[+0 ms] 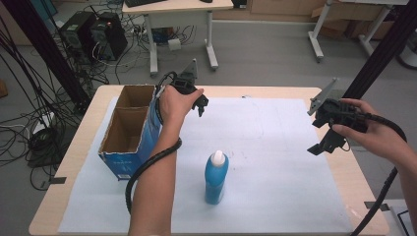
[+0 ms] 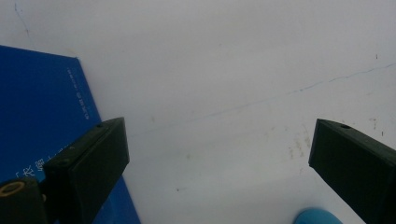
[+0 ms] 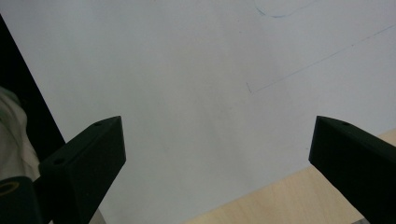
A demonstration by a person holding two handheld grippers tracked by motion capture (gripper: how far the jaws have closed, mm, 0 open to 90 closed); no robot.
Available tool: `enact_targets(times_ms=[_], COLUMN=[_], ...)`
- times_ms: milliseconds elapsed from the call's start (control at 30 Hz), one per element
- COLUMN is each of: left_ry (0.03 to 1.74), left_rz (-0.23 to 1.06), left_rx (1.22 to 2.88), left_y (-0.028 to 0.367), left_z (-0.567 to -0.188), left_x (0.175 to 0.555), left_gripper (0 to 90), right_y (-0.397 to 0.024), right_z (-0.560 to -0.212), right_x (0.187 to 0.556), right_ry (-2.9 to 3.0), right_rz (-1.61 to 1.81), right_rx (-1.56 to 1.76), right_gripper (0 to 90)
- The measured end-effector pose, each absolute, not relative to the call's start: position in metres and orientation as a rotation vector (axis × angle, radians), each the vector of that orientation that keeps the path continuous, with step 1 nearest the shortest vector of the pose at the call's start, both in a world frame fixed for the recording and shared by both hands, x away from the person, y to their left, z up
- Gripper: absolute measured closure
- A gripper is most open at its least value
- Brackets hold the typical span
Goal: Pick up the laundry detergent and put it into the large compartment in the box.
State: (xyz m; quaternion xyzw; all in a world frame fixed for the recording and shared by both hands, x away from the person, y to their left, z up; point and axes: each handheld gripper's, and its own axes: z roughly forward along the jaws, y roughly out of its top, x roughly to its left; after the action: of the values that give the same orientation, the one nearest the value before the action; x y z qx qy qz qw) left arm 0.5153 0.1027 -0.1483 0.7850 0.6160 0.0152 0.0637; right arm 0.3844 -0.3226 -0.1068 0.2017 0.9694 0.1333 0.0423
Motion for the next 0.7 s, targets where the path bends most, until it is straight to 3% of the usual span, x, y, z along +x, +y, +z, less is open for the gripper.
enact_targets(times_ms=[400,700], left_ry=[1.863,1.824], left_rz=[0.05,0.102], left_rx=[2.367,2.35], left_y=[0.105,0.104], left_z=[-0.144,-0.113], left_x=[0.514,0.491], left_gripper=[5.2,5.2], right_y=[-0.32,-0.317], right_z=[-0.107,-0.104], right_x=[0.386,0.383], right_ry=[2.965,2.957], right_rz=[0.406,0.403], right_rx=[0.607,0.596], right_gripper=[3.6,3.7])
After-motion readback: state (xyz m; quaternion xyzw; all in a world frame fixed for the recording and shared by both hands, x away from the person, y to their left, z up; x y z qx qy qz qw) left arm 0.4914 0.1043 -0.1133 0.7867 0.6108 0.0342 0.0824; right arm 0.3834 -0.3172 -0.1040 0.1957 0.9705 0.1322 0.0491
